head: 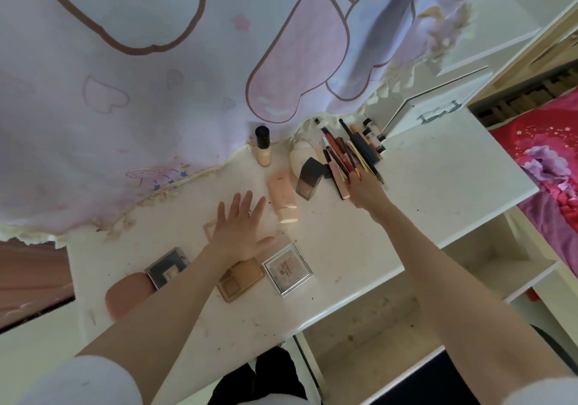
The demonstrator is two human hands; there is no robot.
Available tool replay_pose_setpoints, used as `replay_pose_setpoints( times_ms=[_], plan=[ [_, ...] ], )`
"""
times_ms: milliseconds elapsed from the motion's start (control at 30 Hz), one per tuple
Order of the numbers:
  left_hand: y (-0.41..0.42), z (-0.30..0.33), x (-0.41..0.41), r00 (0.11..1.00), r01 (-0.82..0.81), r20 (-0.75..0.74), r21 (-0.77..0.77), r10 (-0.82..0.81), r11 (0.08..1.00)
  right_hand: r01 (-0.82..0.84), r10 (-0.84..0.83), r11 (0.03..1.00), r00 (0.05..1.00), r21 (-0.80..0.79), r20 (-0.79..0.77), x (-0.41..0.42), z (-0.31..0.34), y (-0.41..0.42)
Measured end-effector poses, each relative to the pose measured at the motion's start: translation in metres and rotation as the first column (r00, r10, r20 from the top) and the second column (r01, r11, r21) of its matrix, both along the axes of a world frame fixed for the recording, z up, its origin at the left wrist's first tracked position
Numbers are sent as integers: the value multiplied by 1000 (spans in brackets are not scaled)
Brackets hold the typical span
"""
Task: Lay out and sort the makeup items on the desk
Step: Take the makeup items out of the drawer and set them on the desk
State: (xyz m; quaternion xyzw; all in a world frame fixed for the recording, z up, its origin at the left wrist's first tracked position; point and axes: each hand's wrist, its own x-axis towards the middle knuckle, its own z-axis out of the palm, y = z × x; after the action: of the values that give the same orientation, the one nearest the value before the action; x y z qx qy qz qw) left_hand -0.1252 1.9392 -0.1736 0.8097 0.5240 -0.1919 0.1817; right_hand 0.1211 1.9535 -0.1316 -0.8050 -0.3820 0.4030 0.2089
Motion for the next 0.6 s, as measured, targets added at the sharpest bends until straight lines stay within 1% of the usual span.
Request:
replay_pose_setpoints(
  times_ms=[33,100,167,233,300,433,500,600],
  plan=[
    [0,-2,0,1000,6,-8,-5,-6,1000,-62,63,998,997,-21,38,1,0,5],
    [1,-4,2,1000,5,-9,-5,-5,1000,-113,113,993,993,-25,33,2,2,11],
    [2,-4,3,1000,-6,1,-16,6,1000,-67,67,998,996,-8,65,3,-1,18],
    [3,-5,3,1000,-1,3,-14,1,1000,25,-20,999,994,-46,106,4,-4,21],
    [5,-6,2,1000,7,6,-4,-7,1000,72,-64,996,989,-59,130,5,-5,18],
    [6,0,-1,999,12,43,-16,-11,1000,78,-68,995,984,-56,167,6,0,4],
    [3,5,-2,997,23,80,16,-24,1000,72,-65,997,985,-39,163,8,5,-7],
    [-13,13,-3,985,2,172,80,-16,997,56,-54,998,989,-11,138,6,15,-33]
  ],
)
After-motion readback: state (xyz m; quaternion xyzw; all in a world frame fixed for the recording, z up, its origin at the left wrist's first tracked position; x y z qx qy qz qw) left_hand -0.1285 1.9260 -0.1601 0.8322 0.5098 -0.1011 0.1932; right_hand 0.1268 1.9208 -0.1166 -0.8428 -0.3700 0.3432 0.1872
